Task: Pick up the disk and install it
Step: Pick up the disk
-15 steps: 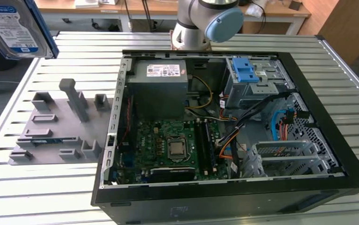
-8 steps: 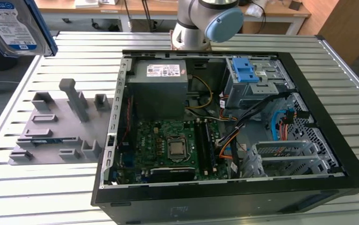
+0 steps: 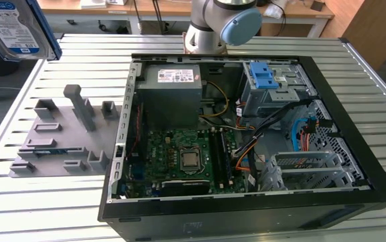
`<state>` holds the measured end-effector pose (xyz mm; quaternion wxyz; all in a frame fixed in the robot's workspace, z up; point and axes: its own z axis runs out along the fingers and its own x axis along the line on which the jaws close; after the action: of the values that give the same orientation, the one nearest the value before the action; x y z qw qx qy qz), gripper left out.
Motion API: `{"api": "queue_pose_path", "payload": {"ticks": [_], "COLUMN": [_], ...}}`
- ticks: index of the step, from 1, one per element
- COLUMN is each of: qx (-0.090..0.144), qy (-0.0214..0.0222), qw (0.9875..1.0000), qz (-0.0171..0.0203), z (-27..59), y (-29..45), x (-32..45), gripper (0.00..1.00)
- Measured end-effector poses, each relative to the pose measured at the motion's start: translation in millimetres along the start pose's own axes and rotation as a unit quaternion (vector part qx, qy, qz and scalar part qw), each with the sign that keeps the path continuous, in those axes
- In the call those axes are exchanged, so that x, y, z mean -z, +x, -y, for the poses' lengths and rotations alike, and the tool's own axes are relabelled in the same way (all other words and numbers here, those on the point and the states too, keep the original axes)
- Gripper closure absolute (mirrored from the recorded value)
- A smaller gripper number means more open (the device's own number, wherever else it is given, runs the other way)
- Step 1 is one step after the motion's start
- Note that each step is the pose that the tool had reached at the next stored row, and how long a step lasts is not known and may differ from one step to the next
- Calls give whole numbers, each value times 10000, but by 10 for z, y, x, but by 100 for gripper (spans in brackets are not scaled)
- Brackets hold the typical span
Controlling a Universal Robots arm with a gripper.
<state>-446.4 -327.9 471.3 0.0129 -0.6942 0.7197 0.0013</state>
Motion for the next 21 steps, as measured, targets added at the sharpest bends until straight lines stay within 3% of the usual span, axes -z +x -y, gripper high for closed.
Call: {"api": "queue_pose_path", "payload": {"ticks": [10,21], "qx": [0,0], "qy": [0,-8], "qw": [10000,10000], "qz": [0,0], "z": [11,136], "y": [81,203], "x": [1,2], "gripper": [64,64]}}
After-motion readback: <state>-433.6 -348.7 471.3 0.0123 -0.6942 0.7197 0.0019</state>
